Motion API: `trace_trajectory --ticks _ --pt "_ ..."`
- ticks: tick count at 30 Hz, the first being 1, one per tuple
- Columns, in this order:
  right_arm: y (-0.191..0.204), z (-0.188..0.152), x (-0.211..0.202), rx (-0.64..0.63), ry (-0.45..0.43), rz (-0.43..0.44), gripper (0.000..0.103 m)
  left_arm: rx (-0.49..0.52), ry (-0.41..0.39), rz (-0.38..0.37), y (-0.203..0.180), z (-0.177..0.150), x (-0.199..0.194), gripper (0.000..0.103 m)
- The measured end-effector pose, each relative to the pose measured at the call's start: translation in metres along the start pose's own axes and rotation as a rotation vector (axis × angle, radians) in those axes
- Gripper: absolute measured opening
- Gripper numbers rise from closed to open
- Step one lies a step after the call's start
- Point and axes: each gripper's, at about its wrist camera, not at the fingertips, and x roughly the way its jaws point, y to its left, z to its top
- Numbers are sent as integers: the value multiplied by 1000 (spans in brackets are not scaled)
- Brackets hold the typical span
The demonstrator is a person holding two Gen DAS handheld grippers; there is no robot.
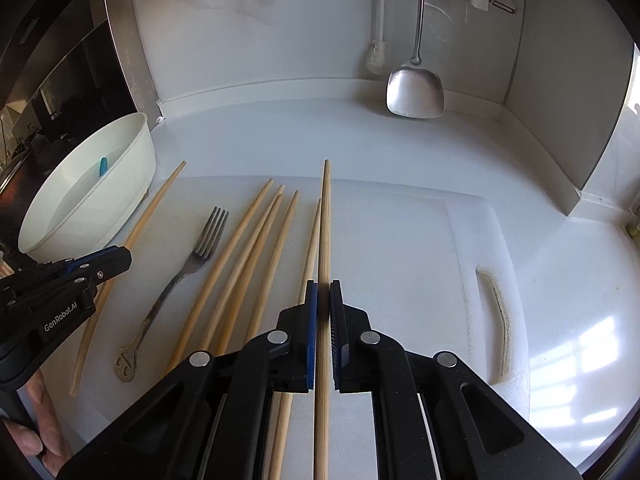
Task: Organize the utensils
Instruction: 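Carry both held chopsticks over the white basin with both tools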
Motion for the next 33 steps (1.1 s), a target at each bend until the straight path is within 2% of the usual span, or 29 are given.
trace_trajectory --ticks 4,9,13,18,23,27,33 --pt "7 18 -17 -21 -39 40 6 -35 -24 14 10 12 -22 7" --pt "29 45 -34 -82 -97 120 6 -92 -61 70 32 24 -53 7" --pt "63 68 -38 -149 -122 191 6 -152 -81 124 65 30 -72 7" --pt "119 94 -34 -174 -136 271 6 -190 -91 183 118 39 -83 7" --pt "178 118 -9 -147 -118 305 6 -188 -93 183 179 57 -77 7" --pt "221 127 15 -141 -82 285 6 -177 -77 166 219 70 -59 7" --pt "258 139 55 -118 3 275 6 -164 1 130 247 78 -23 7"
